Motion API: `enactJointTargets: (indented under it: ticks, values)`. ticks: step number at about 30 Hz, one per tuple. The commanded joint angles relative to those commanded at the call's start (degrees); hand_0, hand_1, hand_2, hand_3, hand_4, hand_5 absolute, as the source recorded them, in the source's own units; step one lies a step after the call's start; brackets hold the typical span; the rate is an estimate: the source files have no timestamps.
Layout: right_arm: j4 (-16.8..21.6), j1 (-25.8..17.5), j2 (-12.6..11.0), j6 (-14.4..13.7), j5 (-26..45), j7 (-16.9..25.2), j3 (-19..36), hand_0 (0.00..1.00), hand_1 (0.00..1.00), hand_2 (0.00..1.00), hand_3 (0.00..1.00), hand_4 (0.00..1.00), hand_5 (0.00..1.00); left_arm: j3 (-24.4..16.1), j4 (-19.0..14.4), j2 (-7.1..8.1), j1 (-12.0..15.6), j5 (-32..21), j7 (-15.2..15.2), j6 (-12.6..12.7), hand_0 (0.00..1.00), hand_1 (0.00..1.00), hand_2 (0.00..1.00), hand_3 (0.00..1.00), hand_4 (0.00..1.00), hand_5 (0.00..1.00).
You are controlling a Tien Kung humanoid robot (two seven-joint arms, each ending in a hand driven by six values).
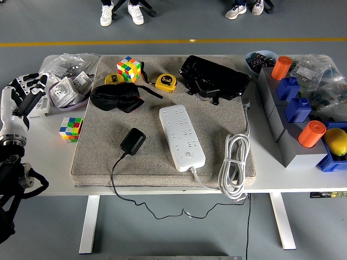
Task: Put the plug near the board,insert it into the board,press the button,pull the plug out
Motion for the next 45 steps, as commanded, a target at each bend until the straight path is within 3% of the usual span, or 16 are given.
enactJointTargets:
  ticks: [8, 19, 20, 22, 32, 45]
  values:
    - [0.05, 0.05, -0.06, -0.01, 0.04, 0.02, -0.16, 0.662, 0.684, 0.679, 0.58, 0.998, 0.572, 2.8, -1.4, 0.29, 0.08, 3.02, 1.06, -0.32, 0.495, 0.602, 0.598, 0.598, 0.853, 0.374]
    - [0.13, 0.34, -0.43, -0.03, 0.08, 0.08, -0.54, 0.661, 0.684, 0.679, 0.58, 0.998, 0.572, 11.98, -6.11, 1.59, 0.22, 21.3, 6.85, -0.39, 0.546, 0.648, 0.658, 0.622, 0.916, 0.391]
    - [0.13, 0.34, -0.45, -0.02, 0.1, 0.07, -0.63, 0.663, 0.684, 0.68, 0.58, 0.998, 0.573, 12.56, -6.28, 1.62, 0.2, 22.8, 7.32, -0.43, 0.62, 0.685, 0.701, 0.717, 0.998, 0.473]
    - [0.16, 0.29, -0.46, -0.01, 0.11, 0.08, -0.79, 0.663, 0.684, 0.68, 0.58, 0.998, 0.573, 13.98, -6.57, 1.67, 0.15, 26.16, 8.7, -0.69, 0.62, 0.685, 0.701, 0.717, 0.998, 0.473]
    - [0.18, 0.2, -0.62, 0.01, 0.15, 0.12, -1.12, 0.662, 0.683, 0.679, 0.58, 0.998, 0.572, 20.14, -5.95, 1.4, -1.01, 39.22, 13.17, -0.17, 0.673, 0.709, 0.742, 0.748, 0.998, 0.524]
    - [0.19, -0.05, -0.48, 0.04, 0.13, 0.12, -0.99, 0.662, 0.684, 0.679, 0.579, 0.998, 0.572, 26.08, -4.11, -0.01, -2.69, 47.25, 17.67, -0.92, 0.66, 0.695, 0.731, 0.751, 0.998, 0.525]
